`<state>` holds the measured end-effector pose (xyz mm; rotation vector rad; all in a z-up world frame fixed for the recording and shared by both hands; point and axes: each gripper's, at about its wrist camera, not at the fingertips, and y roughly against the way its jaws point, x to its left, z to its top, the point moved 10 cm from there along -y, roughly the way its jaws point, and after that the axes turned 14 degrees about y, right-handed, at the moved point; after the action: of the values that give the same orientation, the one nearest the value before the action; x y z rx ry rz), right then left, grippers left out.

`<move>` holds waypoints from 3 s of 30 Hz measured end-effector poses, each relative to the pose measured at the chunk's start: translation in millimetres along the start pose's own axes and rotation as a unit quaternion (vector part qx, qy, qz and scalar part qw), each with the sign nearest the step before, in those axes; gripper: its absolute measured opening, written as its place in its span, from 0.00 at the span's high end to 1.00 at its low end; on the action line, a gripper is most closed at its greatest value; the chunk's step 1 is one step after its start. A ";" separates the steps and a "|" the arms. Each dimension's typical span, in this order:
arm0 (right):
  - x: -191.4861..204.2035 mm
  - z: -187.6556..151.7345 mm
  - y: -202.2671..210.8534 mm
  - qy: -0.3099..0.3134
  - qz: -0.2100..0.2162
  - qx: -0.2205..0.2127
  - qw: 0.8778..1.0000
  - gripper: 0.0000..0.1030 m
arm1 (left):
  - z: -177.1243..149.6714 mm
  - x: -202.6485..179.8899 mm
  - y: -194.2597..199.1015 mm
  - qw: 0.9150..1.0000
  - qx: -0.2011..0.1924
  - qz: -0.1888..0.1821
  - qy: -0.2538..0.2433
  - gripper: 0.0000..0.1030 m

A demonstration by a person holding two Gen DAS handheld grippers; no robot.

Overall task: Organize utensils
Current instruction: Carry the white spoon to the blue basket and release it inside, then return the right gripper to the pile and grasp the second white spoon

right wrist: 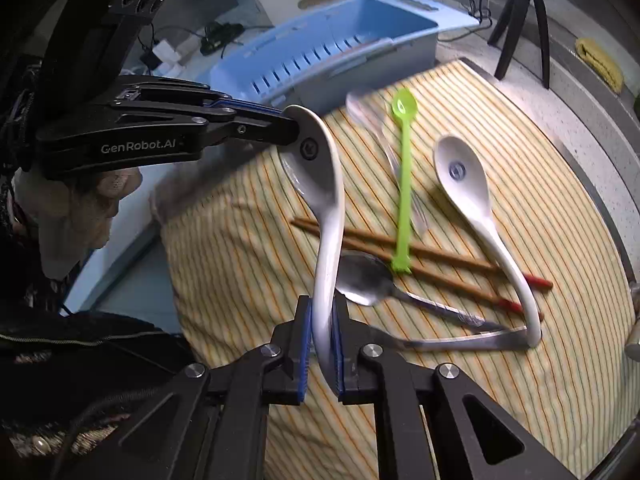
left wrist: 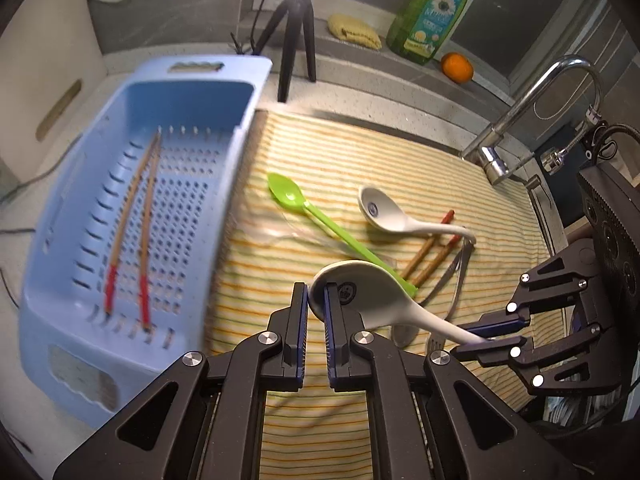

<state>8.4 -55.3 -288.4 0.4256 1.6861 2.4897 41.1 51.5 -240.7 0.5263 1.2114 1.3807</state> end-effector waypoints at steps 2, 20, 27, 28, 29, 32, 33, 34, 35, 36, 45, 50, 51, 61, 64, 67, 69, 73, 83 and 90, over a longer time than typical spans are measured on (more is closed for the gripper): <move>4.8 17.1 1.3 -0.009 0.001 -0.015 1.000 0.92 | 12.1 8.0 7.4 1.000 -0.005 0.004 -0.009 0.94; -8.2 177.5 -67.3 -0.177 0.046 -0.076 0.980 0.91 | 124.9 103.5 -0.9 0.997 0.019 0.017 -0.078 0.94; -27.9 199.6 -100.0 -0.240 0.057 -0.067 0.967 0.90 | 143.1 119.1 -36.7 0.995 0.045 0.021 -0.090 0.94; -30.0 201.7 -103.2 -0.243 0.053 -0.065 0.966 0.90 | 145.0 120.5 -40.8 0.994 0.047 0.022 -0.092 0.94; -29.4 205.1 -104.9 -0.245 0.049 -0.065 0.966 0.90 | 146.5 121.8 -46.1 0.994 0.049 0.023 -0.092 0.94; -30.7 212.0 -110.2 -0.243 0.038 -0.066 0.967 0.88 | 150.1 124.0 -56.1 0.994 0.056 0.023 -0.089 0.94; -29.1 215.4 -110.4 -0.239 0.036 -0.067 0.968 0.86 | 150.3 124.8 -58.6 0.994 0.057 0.024 -0.090 0.94; -27.7 219.0 -110.9 -0.234 0.032 -0.068 0.969 0.85 | 150.0 125.0 -60.5 0.994 0.059 0.025 -0.092 0.94; -27.1 222.1 -111.3 -0.229 0.026 -0.068 0.971 0.84 | 150.0 124.4 -61.8 0.993 0.062 0.025 -0.094 0.94; -26.2 225.4 -111.5 -0.226 0.024 -0.069 0.971 0.83 | 149.9 123.7 -62.2 0.993 0.064 0.023 -0.097 0.94; -16.4 227.4 -102.9 -0.213 0.024 -0.079 0.973 0.82 | 149.1 122.4 -55.4 0.992 0.058 0.027 -0.105 0.94; -7.9 217.8 -84.8 -0.205 0.023 -0.091 0.974 0.82 | 147.4 115.8 -47.4 0.992 0.051 0.028 -0.108 0.94; -7.9 215.5 -80.6 -0.204 0.022 -0.094 0.974 0.82 | 146.9 114.8 -44.8 0.993 0.049 0.029 -0.108 0.94; -1.1 184.9 -30.3 -0.166 0.006 -0.129 0.978 0.77 | 135.0 91.5 -5.4 0.993 0.002 0.045 -0.108 0.94; -0.2 167.2 -15.7 -0.154 0.002 -0.135 0.979 0.74 | 125.6 77.7 10.6 0.992 -0.018 0.052 -0.111 0.88; -1.8 148.8 1.8 -0.146 -0.001 -0.141 0.979 0.73 | 113.9 59.5 23.1 0.991 -0.037 0.058 -0.116 0.83; -6.7 134.2 13.4 -0.144 -0.008 -0.146 0.979 0.73 | 104.6 45.3 29.9 0.990 -0.046 0.058 -0.121 0.83; -20.6 103.4 33.3 -0.141 -0.029 -0.149 0.978 0.72 | 85.7 18.5 38.7 0.989 -0.058 0.048 -0.124 0.79; -68.2 33.9 66.3 -0.137 -0.087 -0.169 0.972 0.72 | 49.2 -30.3 27.5 0.991 -0.054 0.030 -0.118 0.78; -99.4 -8.7 74.8 -0.103 -0.119 -0.131 0.979 0.72 | 30.6 -40.5 5.8 0.996 -0.030 0.022 -0.087 0.78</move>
<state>106.1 -115.3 -239.4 0.4098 1.2323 2.3564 74.3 26.4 -211.1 0.6204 1.0211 1.3738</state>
